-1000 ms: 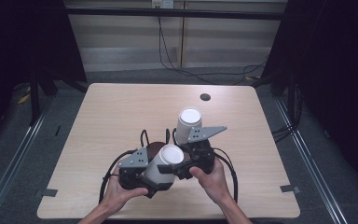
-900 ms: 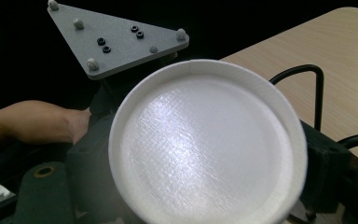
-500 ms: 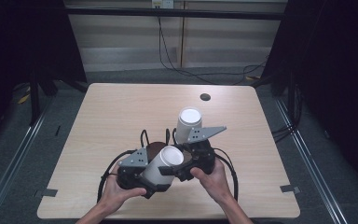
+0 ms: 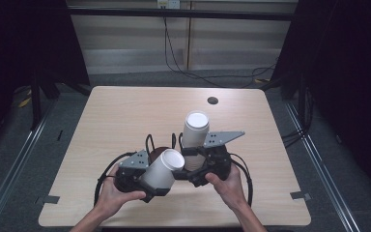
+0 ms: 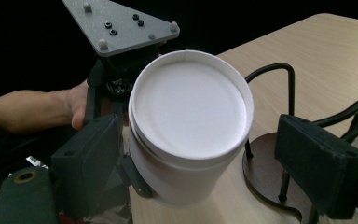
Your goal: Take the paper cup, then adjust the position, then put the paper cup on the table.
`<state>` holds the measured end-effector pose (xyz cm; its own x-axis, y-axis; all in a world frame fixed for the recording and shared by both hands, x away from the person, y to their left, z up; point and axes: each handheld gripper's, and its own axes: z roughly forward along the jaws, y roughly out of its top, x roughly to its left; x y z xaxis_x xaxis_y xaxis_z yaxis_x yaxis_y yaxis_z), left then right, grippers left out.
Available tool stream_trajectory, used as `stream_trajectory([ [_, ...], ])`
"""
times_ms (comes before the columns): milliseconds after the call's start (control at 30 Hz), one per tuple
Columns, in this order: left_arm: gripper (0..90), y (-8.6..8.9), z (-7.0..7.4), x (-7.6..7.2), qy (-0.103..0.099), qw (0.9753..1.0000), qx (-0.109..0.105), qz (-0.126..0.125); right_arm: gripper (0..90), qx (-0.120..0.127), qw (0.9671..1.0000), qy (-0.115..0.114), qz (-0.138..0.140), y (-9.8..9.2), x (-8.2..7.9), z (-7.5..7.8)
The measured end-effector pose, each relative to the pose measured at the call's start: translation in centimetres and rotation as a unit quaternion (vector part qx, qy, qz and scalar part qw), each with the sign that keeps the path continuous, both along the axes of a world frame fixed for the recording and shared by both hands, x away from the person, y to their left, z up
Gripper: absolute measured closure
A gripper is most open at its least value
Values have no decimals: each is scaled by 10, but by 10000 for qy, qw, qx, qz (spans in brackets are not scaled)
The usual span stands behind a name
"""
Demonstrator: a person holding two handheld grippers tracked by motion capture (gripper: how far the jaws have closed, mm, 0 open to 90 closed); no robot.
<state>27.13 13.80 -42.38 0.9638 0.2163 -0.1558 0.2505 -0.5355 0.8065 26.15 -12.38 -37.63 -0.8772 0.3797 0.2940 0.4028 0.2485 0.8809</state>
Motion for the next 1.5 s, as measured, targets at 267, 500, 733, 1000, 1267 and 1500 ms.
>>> stream_trajectory([
  [267,191,2,5,-1,-104,9994,278,-165,146,-411,9991,41,99,-6,0,1],
  [500,190,1,5,-3,-135,9979,589,-248,144,-754,9966,86,324,-3,-1,-2],
  [733,190,-3,9,-6,-183,9942,991,-372,146,-1025,9924,115,667,3,-2,-5],
  [1000,190,-1,9,-5,-118,9895,1366,-452,146,-992,9912,232,851,5,1,-10],
  [1267,190,-3,11,-4,-118,9810,1901,-375,163,-1426,9868,125,756,6,-1,-11],
  [1500,190,-11,15,-2,-150,9738,2200,-551,144,-1938,9770,205,869,10,1,-16],
])
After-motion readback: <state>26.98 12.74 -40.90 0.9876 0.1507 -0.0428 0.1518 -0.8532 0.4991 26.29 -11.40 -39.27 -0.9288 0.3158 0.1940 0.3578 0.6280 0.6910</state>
